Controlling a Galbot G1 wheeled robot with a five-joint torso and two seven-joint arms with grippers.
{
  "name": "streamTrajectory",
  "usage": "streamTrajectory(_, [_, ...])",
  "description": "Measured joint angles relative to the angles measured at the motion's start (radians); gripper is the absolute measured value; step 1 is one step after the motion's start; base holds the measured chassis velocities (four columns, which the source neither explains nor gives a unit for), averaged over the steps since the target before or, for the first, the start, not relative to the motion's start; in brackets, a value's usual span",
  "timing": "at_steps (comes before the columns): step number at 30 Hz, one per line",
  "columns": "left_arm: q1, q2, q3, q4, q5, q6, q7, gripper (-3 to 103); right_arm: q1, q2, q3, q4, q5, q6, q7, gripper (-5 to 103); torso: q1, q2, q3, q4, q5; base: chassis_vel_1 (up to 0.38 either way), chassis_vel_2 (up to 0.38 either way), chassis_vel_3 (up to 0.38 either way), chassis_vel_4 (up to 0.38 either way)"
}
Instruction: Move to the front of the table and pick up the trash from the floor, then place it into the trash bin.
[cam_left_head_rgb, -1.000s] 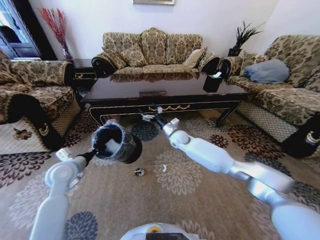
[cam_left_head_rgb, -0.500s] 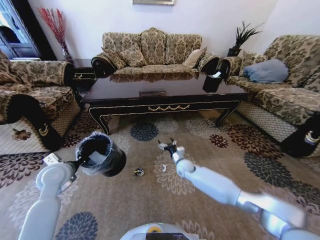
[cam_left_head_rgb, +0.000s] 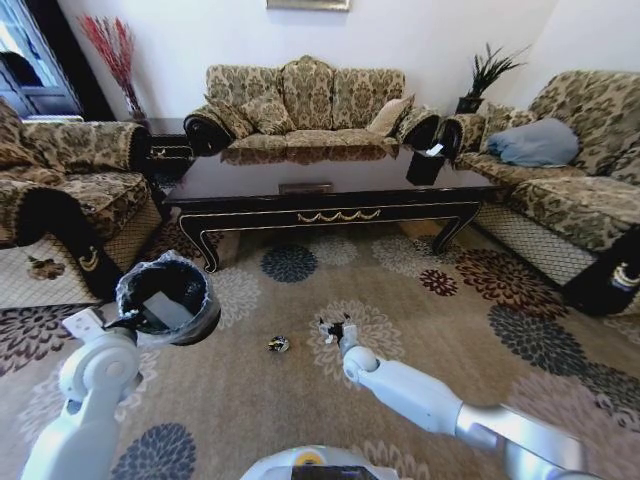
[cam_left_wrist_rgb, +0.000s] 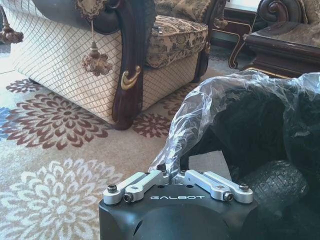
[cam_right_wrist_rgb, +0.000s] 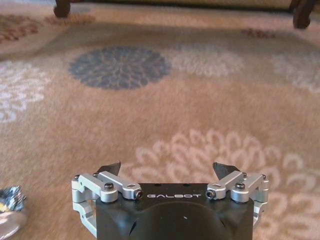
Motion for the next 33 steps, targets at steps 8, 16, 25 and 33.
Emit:
streamTrajectory(8, [-0.010, 0.014, -0.003, 0.007, -0.022, 0.019, -0.019, 2, 0.001, 0.084, -0.069, -0.115, -0.055, 0.014, -0.033, 100, 0.000, 0.000, 0.000, 0.0001, 0.0001, 0.000, 0.000, 0.000, 0.000])
streamTrajectory(16, [-0.001, 0.029, -0.028, 0.010, -0.028, 0.022, -0.017, 2, -0.002, 0.162, -0.076, -0.211, 0.020, 0.041, -0.045, 100, 0.000, 0.000, 0.000, 0.0004, 0.0002, 0.000, 0.000, 0.000, 0.000])
streamTrajectory(25, [0.019, 0.032, -0.048, 0.002, -0.033, 0.023, -0.011, 2, -0.005, 0.196, -0.019, -0.269, 0.039, 0.049, -0.049, 100, 0.000, 0.000, 0.000, 0.0001, 0.0001, 0.000, 0.000, 0.000, 0.000])
streamTrajectory(33, [0.019, 0.036, -0.047, -0.002, -0.034, 0.023, -0.010, 2, -0.012, 0.201, 0.035, -0.303, 0.037, 0.045, -0.035, 100, 0.000, 0.000, 0.000, 0.0000, 0.0002, 0.000, 0.000, 0.000, 0.000])
